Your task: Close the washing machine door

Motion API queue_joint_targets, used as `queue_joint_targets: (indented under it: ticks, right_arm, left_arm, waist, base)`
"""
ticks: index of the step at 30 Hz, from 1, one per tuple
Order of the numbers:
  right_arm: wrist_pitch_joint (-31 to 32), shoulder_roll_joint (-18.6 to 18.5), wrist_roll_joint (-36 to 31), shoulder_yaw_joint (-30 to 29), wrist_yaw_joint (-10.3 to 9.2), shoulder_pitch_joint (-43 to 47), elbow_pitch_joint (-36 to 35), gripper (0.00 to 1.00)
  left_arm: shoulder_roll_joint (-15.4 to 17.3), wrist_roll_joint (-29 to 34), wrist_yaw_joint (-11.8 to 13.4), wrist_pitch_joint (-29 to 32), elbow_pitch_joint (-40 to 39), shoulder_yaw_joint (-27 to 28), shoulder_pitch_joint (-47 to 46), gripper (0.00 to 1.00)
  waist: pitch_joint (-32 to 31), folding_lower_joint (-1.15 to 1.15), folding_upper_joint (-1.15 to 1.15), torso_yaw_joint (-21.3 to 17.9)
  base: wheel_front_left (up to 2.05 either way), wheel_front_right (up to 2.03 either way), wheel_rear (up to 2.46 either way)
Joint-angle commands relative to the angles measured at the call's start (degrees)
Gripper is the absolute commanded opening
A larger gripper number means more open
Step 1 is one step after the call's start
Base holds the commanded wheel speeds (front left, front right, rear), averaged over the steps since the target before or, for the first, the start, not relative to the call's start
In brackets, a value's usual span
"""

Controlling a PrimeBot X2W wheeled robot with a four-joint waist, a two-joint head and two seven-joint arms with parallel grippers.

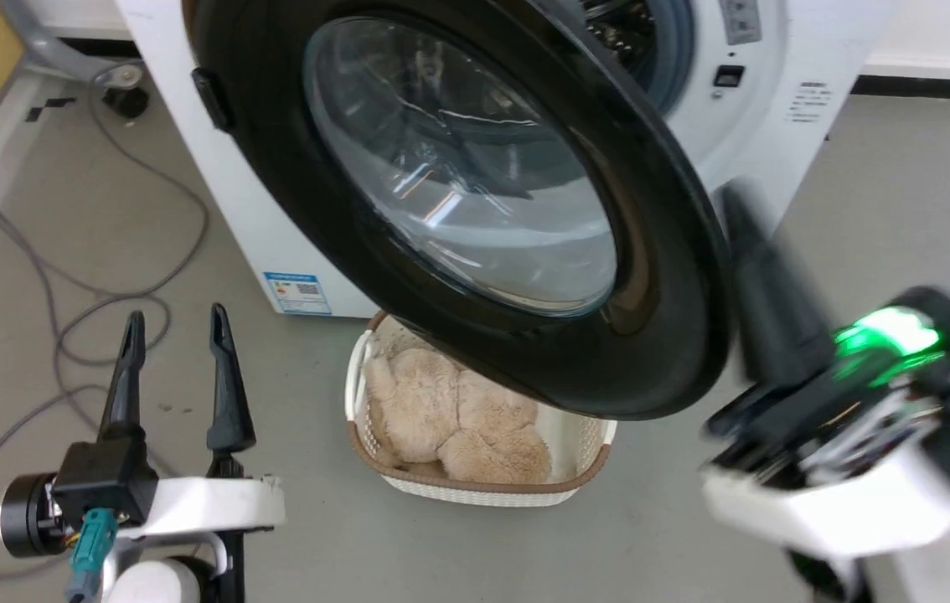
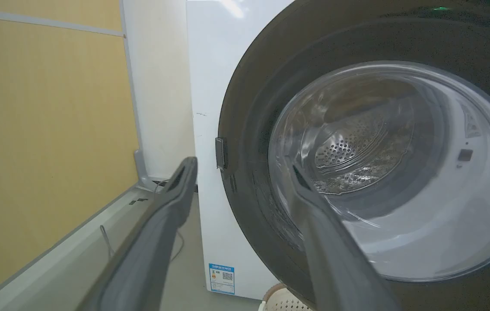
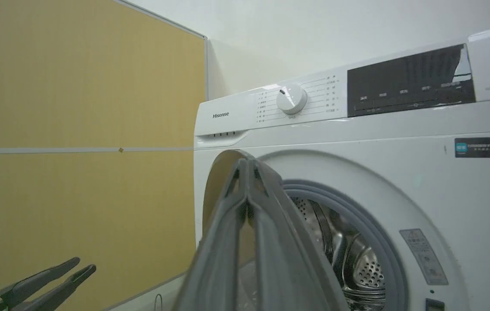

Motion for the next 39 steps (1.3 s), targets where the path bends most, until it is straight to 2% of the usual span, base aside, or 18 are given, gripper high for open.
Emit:
queue_joint_targets:
  ticks: [1, 5, 7, 11, 14, 18, 30, 39]
  right_arm:
    - [-0.2, -1.6, 0.3, 2.2, 0.05, -0.8, 0.7, 0.00]
    - [-0.2, -7.3, -0.7, 10.4, 0.05, -1.5, 4.3, 0.00]
    - [-0.2, -9.0, -0.8, 13.5, 0.05, -1.6, 6.5, 0.00]
    - [-0.2, -12.1, -2.9, 17.4, 0.05, -1.8, 11.0, 0.00]
    - [-0.2, -12.9, -4.0, 17.9, 0.05, -1.4, 14.2, 0.00]
    - [-0.2, -13.3, -5.6, 16.2, 0.05, -1.1, 17.2, 0.00]
    - [-0.2, -12.1, -6.4, 3.8, 0.05, -2.2, 23.6, 0.00]
    - [-0.2, -11.5, -6.8, -3.5, 0.05, -8.4, 26.3, 0.00]
  left_arm:
    - [-0.2, 0.4, -0.5, -0.2, -0.2, 0.5, 0.9, 1.00]
    - [-1.5, 1.2, -1.7, -0.2, -0.2, 1.5, 1.2, 1.00]
    - [-2.1, 1.6, -2.2, -0.2, -0.3, 2.0, 1.2, 1.00]
    - [-3.0, 2.6, -3.1, -0.2, -0.4, 2.7, 0.9, 1.00]
    - [-3.6, 3.4, -3.5, -0.2, -0.4, 3.2, 0.7, 1.00]
    - [-4.3, 4.1, -4.0, -0.2, -0.5, 3.7, 0.7, 1.00]
    - [-5.9, 5.2, -5.4, -0.2, -0.1, 3.8, -0.6, 1.00]
    - [-6.5, 5.8, -6.0, -0.2, -1.3, 3.5, -3.3, 1.00]
  waist:
    - [0.1, 0.00, 0.00, 0.5]
    - [0.5, 0.00, 0.00, 1.4]
    - [0.8, 0.00, 0.00, 1.5]
    - [1.5, 0.00, 0.00, 1.9]
    - [2.2, 0.00, 0.00, 2.0]
    - [3.2, 0.00, 0.00, 1.9]
    - [6.6, 0.00, 0.00, 1.9]
    - [12.8, 0.00, 0.00, 2.6]
  base:
    - [0.00, 0.00, 0.00]
    - [0.00, 0.00, 0.00]
    - [0.00, 0.00, 0.00]
    - [0.00, 0.00, 0.00]
    - [0.00, 0.00, 0.00]
    - [0.00, 0.00, 0.00]
    - [0.00, 0.00, 0.00]
    - [0.00, 0.00, 0.00]
